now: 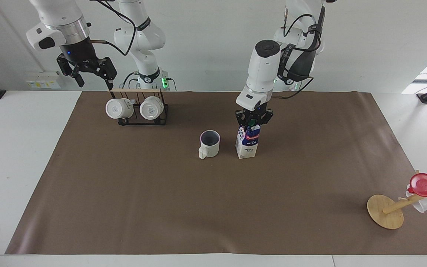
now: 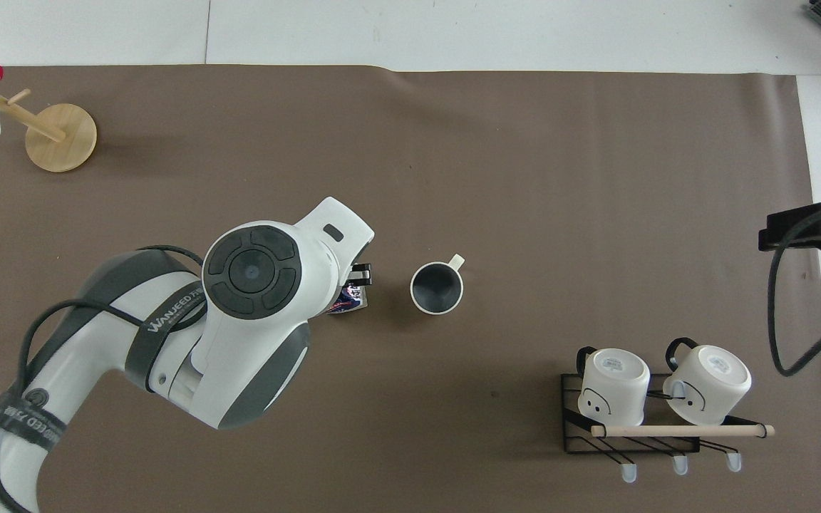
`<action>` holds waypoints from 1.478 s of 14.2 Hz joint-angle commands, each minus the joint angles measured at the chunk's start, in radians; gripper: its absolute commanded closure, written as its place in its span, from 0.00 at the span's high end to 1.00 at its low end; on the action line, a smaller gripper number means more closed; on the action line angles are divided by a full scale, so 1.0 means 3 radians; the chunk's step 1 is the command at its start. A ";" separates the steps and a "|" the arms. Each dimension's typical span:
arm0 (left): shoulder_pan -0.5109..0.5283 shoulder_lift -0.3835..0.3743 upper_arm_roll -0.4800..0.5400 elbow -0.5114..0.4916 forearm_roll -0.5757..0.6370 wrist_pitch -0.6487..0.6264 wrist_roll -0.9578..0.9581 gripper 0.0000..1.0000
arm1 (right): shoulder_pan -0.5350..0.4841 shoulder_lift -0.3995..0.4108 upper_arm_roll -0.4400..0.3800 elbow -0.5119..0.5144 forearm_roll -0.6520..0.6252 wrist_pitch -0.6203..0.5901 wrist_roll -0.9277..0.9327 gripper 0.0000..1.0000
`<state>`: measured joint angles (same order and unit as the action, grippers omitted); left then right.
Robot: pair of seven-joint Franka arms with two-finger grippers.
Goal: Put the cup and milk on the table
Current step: 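Carry the milk carton with the left gripper beside the mug, then open the left gripper and release the carton beside the mug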
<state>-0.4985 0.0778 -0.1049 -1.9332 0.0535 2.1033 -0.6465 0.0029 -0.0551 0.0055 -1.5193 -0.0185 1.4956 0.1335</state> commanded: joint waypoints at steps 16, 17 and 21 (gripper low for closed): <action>0.0628 -0.0167 0.0135 0.1228 0.0072 -0.1708 0.0988 1.00 | 0.0036 -0.0026 -0.0085 0.0028 0.0036 -0.0031 -0.0072 1.00; 0.0740 -0.0218 0.0140 0.1228 0.0067 -0.1744 0.1182 1.00 | 0.0036 -0.0021 -0.0085 0.0028 0.0036 -0.0031 -0.0072 1.00; 0.1134 -0.0311 0.0135 0.1233 0.0041 -0.1928 0.1643 1.00 | 0.0036 -0.0046 -0.0080 0.0007 0.0036 -0.0117 -0.0077 1.00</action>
<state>-0.2014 -0.0026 -0.0517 -1.5697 0.0587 1.5710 -0.2010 0.0188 -0.0576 -0.0158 -1.5162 -0.0178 1.4908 0.1335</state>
